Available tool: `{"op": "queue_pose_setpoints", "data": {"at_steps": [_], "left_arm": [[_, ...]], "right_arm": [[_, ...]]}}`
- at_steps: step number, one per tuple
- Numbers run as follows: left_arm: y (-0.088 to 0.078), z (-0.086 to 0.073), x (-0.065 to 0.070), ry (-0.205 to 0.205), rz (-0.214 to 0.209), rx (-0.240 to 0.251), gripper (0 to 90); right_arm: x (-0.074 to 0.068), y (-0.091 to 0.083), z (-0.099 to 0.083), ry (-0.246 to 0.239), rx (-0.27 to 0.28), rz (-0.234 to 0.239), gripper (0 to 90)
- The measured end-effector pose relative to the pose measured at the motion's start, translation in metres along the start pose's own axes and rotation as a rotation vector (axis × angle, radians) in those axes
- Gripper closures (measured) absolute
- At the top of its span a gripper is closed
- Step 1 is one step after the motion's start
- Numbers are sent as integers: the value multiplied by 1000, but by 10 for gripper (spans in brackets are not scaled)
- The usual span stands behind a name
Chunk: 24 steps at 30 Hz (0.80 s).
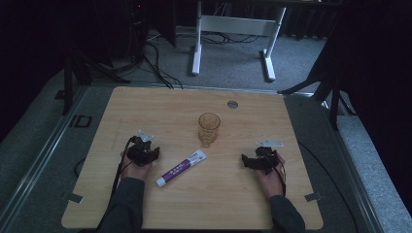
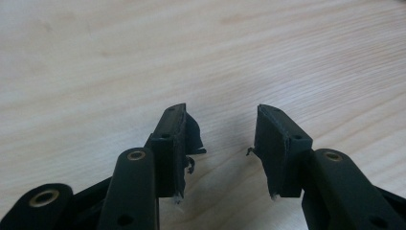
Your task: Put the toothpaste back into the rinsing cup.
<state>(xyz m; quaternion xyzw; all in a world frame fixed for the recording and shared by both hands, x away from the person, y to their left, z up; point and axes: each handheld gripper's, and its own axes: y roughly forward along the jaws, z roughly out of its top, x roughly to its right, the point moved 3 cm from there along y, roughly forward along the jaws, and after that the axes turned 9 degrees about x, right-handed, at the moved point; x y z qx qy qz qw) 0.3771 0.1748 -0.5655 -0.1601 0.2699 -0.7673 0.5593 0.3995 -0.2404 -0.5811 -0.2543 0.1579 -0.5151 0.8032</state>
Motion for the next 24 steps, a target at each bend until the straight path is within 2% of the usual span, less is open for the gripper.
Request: {"op": "queue_pose_setpoints", "data": {"at_steps": [4,8,15,24], "left_arm": [[-8,5,2,11,-16,10,549],[-16,9,1,1,-49,8,529],[-29,15,-1,-8,-77,8,524],[-39,27,11,37,-108,-16,512]], "right_arm": [[0,0,0,1,0,0,147],[0,0,0,1,-1,0,147],[0,0,0,1,-1,0,148],[0,0,0,1,-1,0,147]]}}
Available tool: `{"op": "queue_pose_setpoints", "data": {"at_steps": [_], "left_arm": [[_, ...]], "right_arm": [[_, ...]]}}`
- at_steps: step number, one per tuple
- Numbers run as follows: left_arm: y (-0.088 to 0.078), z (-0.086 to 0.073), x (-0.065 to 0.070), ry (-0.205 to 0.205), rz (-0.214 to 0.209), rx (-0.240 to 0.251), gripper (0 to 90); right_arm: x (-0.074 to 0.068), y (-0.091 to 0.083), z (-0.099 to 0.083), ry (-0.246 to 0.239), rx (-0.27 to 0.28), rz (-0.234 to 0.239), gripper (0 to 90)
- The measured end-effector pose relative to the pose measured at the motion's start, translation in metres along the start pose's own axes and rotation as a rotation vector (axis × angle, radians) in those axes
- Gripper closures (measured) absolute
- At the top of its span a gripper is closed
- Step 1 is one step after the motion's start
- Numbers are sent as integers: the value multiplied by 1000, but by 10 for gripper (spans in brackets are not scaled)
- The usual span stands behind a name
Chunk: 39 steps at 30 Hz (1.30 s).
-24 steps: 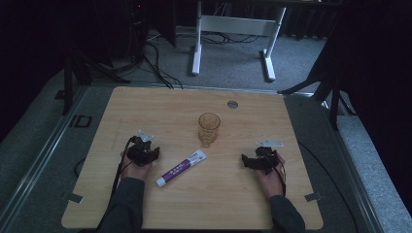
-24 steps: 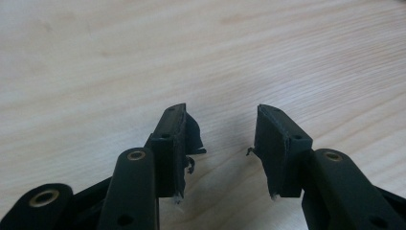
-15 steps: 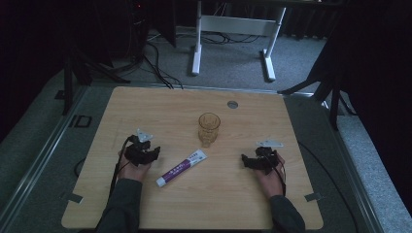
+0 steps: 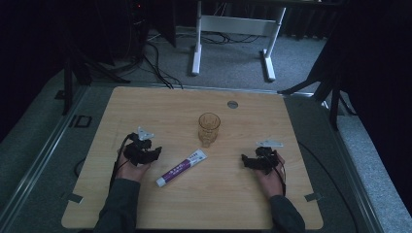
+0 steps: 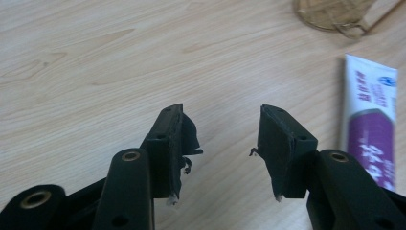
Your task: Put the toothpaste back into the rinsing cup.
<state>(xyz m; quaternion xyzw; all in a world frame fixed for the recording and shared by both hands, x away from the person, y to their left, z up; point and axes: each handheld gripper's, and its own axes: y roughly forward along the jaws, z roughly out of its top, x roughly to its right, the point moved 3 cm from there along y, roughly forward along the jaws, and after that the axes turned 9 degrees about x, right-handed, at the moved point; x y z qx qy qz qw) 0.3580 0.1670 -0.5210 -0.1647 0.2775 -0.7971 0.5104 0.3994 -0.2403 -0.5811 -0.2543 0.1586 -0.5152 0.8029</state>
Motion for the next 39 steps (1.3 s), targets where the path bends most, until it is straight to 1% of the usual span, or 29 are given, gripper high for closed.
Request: {"op": "queue_pose_setpoints", "data": {"at_steps": [2,7,10,13,19,27,32,39], "left_arm": [[-1,2,3,13,-6,-11,510],[-3,7,9,27,-20,-25,513],[-2,9,10,35,-12,-45,525],[-1,11,12,36,-16,-55,530],[-1,15,17,58,-29,-84,530],[-3,18,21,64,-45,-109,530],[-3,20,21,58,-44,-132,531],[-2,22,22,47,-59,-157,541]], "right_arm": [[0,0,0,0,0,0,147],[0,0,0,2,1,0,147],[0,0,0,1,1,0,148],[0,0,0,1,1,0,147],[0,0,0,2,0,1,147],[0,0,0,3,0,0,148],[0,0,0,3,0,1,147],[0,0,0,3,0,1,147]]}}
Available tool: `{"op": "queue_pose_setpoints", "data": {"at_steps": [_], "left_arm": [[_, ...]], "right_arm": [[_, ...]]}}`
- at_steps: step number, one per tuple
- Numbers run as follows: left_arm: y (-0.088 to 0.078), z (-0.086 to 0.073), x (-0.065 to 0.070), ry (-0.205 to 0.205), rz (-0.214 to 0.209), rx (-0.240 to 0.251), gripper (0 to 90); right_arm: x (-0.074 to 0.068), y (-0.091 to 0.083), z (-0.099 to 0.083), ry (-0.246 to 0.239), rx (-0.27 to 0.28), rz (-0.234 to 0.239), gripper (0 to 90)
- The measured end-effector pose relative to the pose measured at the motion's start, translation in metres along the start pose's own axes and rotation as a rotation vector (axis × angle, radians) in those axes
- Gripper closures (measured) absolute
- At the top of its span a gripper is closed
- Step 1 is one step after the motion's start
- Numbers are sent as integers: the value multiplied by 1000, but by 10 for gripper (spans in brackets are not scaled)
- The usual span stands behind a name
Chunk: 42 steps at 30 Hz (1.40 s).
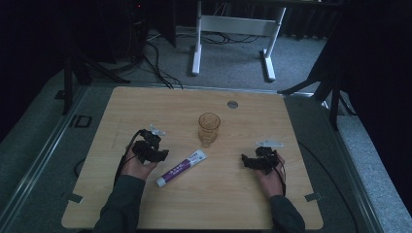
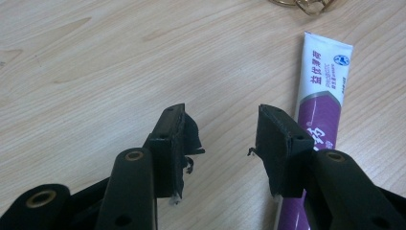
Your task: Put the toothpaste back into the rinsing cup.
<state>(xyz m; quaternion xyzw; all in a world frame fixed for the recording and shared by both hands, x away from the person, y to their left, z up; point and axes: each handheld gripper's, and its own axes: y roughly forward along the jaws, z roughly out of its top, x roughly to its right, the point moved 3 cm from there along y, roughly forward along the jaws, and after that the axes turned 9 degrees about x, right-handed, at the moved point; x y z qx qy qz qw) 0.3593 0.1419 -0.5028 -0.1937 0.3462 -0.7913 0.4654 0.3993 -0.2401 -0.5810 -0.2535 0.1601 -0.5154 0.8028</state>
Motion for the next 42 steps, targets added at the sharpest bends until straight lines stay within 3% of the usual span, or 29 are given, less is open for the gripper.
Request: {"op": "queue_pose_setpoints", "data": {"at_steps": [27,42], "left_arm": [[7,2,9,25,-35,-104,559],[11,1,14,47,-42,-135,548]], "right_arm": [[0,0,0,0,-1,0,147],[0,0,0,0,-1,0,147]]}}
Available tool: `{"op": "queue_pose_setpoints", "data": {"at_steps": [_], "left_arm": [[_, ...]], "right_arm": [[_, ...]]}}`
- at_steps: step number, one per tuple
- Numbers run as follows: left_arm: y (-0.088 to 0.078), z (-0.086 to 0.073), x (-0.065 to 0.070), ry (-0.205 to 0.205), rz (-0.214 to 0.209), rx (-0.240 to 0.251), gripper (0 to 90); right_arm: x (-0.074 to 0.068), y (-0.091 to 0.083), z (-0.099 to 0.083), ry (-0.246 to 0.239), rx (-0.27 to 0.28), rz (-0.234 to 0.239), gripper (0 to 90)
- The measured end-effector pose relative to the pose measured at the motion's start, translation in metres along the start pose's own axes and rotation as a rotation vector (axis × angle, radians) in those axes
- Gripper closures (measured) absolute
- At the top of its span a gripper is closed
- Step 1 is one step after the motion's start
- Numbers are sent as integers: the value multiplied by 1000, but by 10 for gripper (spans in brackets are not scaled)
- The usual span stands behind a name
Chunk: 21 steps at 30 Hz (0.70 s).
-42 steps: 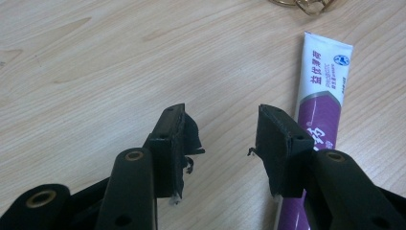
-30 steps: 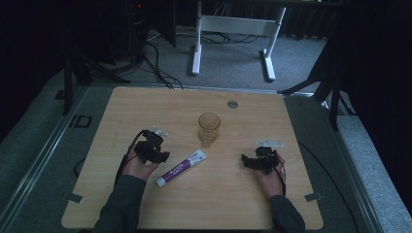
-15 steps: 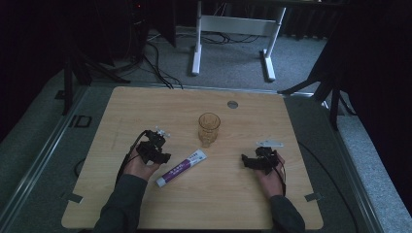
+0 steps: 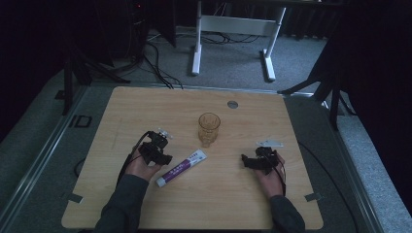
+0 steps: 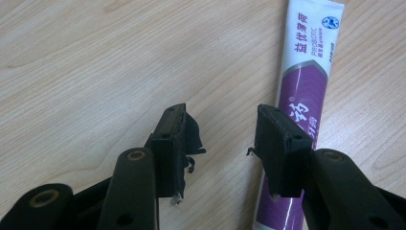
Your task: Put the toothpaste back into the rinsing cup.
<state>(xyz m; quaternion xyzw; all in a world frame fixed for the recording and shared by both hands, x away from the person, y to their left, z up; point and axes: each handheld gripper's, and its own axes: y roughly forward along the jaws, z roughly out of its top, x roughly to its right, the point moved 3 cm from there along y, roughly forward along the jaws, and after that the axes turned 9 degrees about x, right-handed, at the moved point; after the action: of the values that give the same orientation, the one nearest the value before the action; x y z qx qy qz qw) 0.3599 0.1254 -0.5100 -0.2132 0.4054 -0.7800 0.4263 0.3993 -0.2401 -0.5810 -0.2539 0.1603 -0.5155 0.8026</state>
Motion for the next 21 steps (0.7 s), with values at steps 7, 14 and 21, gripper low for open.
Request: {"op": "queue_pose_setpoints", "data": {"at_steps": [7,14,21], "left_arm": [[2,1,3,11,-8,-17,548],[4,2,7,26,-20,-37,547],[4,4,11,37,-27,-46,547]], "right_arm": [[0,0,0,0,0,0,147],[0,0,0,-1,1,0,147],[0,0,0,0,0,0,147]]}}
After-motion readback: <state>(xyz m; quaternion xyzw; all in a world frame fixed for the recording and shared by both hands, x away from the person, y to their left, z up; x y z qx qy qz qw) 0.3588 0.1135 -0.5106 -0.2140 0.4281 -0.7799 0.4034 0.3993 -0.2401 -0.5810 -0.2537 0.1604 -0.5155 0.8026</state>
